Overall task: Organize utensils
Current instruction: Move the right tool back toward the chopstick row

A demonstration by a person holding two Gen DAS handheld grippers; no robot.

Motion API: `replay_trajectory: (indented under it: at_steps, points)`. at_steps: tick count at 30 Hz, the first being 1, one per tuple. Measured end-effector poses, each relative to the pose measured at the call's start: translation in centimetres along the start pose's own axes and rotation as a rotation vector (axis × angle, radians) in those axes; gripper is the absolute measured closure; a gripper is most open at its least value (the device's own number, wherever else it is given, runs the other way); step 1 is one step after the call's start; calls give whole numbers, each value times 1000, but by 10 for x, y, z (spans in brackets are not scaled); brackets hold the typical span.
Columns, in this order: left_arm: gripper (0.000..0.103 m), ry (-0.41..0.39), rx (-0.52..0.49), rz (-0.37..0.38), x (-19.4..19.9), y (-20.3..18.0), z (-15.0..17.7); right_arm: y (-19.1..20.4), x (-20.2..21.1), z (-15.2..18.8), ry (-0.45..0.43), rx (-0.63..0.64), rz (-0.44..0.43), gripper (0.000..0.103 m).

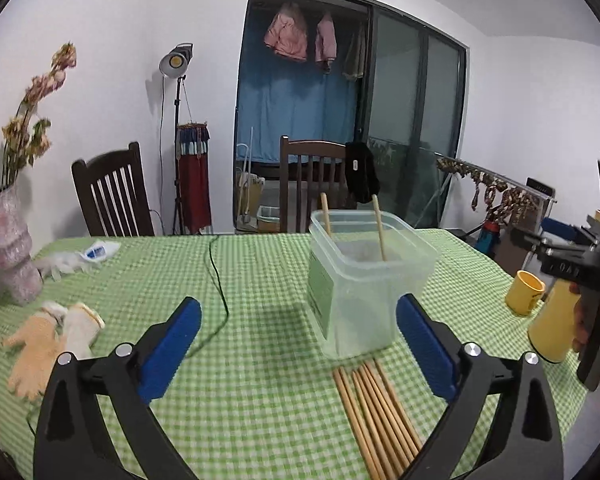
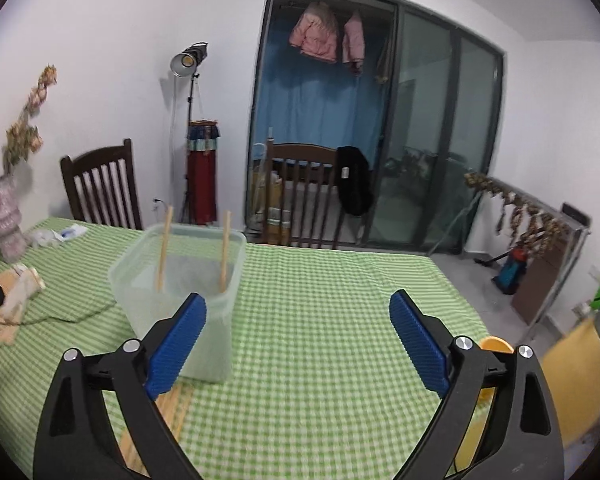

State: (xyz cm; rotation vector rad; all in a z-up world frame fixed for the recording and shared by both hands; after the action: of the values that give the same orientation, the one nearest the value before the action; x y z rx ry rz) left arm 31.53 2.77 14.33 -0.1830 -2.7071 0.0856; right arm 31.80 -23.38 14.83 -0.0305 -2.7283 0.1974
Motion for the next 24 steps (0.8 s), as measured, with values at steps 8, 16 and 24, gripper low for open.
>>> replay_trajectory:
  at_steps: [8, 16, 24]
  points:
    - [8, -21, 5, 13, 17, -9, 52, 9, 30, 64, -25, -105, -18, 8]
    - [8, 11, 40, 26, 19, -12, 111, 32, 50, 130, 22, -78, -5, 8]
    - [8, 17, 33, 13, 33, -20, 159, 46, 74, 183, 68, -47, 15, 8]
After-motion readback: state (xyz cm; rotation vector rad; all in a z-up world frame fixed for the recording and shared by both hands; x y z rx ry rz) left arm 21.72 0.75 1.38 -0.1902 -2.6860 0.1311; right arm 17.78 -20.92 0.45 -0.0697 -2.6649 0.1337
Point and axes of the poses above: each gripper's, at about its wrist camera, not at the fingertips, and x roughly against the way its jaws point, y to its left, z to its underside, the point moved 7 cm from there along -x, roughly the way its jaws point, and after that the axes turned 1 degree about -y, right-handed, at the moved point
